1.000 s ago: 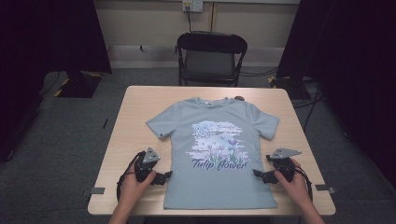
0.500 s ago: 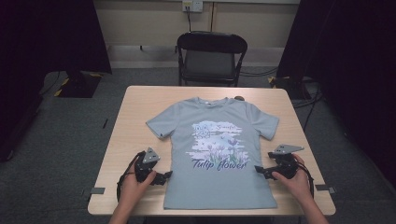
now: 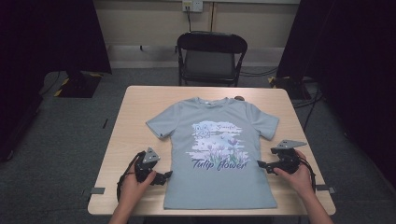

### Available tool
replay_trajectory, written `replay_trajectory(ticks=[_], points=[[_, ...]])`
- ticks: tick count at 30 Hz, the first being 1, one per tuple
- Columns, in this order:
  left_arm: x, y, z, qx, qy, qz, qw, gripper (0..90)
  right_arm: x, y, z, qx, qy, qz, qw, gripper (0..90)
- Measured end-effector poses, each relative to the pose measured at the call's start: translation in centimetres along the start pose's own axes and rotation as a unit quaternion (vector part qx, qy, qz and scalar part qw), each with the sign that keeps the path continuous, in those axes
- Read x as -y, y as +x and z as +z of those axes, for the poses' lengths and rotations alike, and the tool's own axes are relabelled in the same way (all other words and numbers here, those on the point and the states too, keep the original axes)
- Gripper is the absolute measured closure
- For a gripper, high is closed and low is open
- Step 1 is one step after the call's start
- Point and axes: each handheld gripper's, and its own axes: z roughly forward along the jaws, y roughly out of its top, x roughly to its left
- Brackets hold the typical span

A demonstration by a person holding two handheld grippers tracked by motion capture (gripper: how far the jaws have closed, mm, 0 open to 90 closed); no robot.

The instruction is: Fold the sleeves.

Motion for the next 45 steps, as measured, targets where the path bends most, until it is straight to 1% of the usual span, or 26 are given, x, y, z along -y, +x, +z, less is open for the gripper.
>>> replay_trajectory(ticks=[6,13,20,22,24,29,38,40,45], points=[[0.0,0.0,0.0,0.0,0.0,0.0,1.0,11.5,-0.4,-0.8,0.1,0.007,0.002,0.002,1.0,11.4],[0.0,0.0,0.0,0.0,0.0,0.0,1.0,11.5,-0.9,-1.4,0.5,0.012,0.004,0.005,0.9999,13.1],[0.0,0.0,0.0,0.0,0.0,0.0,1.0,11.5,-1.8,-2.0,0.9,0.02,0.006,0.009,0.9997,14.2],[0.0,0.0,0.0,0.0,0.0,0.0,1.0,11.5,-1.9,-2.1,1.0,0.019,0.005,0.008,0.9998,14.2],[0.0,0.0,0.0,0.0,0.0,0.0,1.0,11.5,-2.0,-2.2,1.1,0.024,0.007,0.009,0.9997,14.2],[0.0,0.0,0.0,0.0,0.0,0.0,1.0,11.5,-2.4,-2.5,1.5,0.027,0.007,0.009,0.9996,14.7],[0.0,0.0,0.0,0.0,0.0,0.0,1.0,11.5,-3.0,-3.5,1.8,0.037,0.006,0.019,0.9991,16.9],[0.0,0.0,0.0,0.0,0.0,0.0,1.0,11.5,-3.2,-3.8,2.0,0.041,0.01,0.016,0.999,17.3],[0.0,0.0,0.0,0.0,0.0,0.0,1.0,11.5,-3.5,-4.2,2.2,0.046,0.01,0.016,0.9987,17.3]])
